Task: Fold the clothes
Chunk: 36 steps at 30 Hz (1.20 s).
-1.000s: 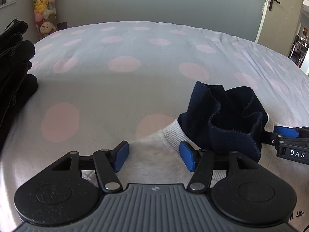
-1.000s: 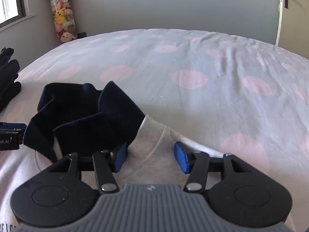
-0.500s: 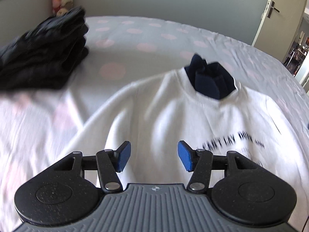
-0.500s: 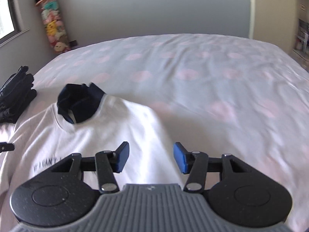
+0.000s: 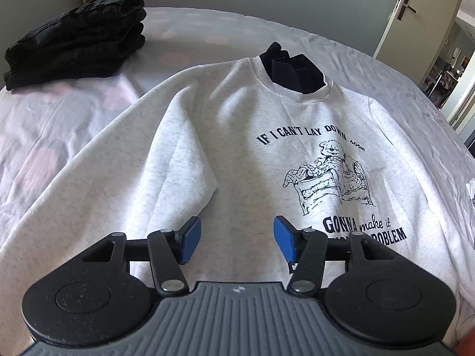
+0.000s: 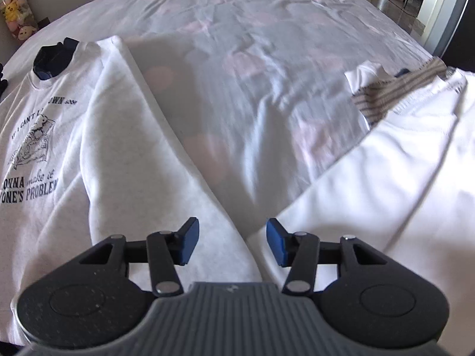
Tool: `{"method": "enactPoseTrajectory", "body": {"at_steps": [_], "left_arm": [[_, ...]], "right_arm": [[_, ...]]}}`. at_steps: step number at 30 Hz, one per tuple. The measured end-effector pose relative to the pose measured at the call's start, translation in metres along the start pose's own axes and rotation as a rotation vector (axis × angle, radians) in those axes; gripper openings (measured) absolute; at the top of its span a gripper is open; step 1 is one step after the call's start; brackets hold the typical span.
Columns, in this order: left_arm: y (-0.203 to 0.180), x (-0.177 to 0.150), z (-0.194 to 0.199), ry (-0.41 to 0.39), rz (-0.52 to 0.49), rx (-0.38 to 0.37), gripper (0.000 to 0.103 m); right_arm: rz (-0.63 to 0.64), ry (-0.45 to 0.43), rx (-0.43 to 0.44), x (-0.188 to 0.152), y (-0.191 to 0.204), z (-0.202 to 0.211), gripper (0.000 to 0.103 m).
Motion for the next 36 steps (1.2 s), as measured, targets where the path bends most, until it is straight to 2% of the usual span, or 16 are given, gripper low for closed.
{"method": "enactPoseTrajectory", "body": {"at_steps": [4,6,7,10,15,19,22,26,31,33,35,36], "left_arm": [[0.003,-0.004,0.000,0.003,0.009,0.008,0.064],[0.005,-0.005,-0.001,0.002,0.014,0.016,0.064],[0.006,-0.006,-0.002,0.002,0.016,0.020,0.064],[0.008,-0.007,-0.004,0.005,0.020,0.023,0.064],[0.012,-0.006,-0.005,-0.002,0.030,0.029,0.064],[0.015,-0.003,-0.008,-0.008,0.042,0.039,0.064],[0.017,-0.001,-0.011,-0.008,0.048,0.048,0.064],[0.018,0.004,-0.017,-0.002,0.045,0.060,0.064],[0.018,0.010,-0.023,0.013,0.032,0.063,0.064],[0.019,0.012,-0.025,0.025,0.019,0.064,0.064],[0.024,0.015,-0.024,0.034,0.014,0.062,0.064],[0.026,0.017,-0.023,0.038,0.013,0.060,0.064]], "right_arm": [[-0.055,0.051,-0.003,-0.015,-0.017,-0.005,0.052],[-0.082,0.054,0.023,-0.024,-0.021,-0.004,0.036],[-0.088,0.049,0.039,-0.028,-0.020,-0.002,0.010],[-0.063,-0.006,0.037,-0.029,-0.014,0.016,0.005],[-0.028,-0.130,0.002,0.003,-0.017,0.058,0.004],[-0.026,-0.212,-0.090,0.053,-0.042,0.078,0.004],[-0.035,-0.246,-0.174,0.092,-0.063,0.074,0.004],[-0.064,-0.239,-0.278,0.131,-0.092,0.039,0.004],[-0.074,-0.199,-0.351,0.142,-0.104,-0.010,0.005],[-0.067,-0.204,-0.369,0.139,-0.103,-0.017,0.007],[-0.057,-0.260,-0.393,0.133,-0.097,-0.010,0.021],[-0.049,-0.294,-0.396,0.129,-0.092,-0.004,0.024]]}}
Point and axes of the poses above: each gripper's, at about its wrist camera, not at the fingertips, and z roughly against the way its jaws point, y to its left, x to its top, the point moved 1 cm from there along -z, roughly the way its jaws point, and after that the axes turned 7 degrees about -z, right-handed, at the moved point
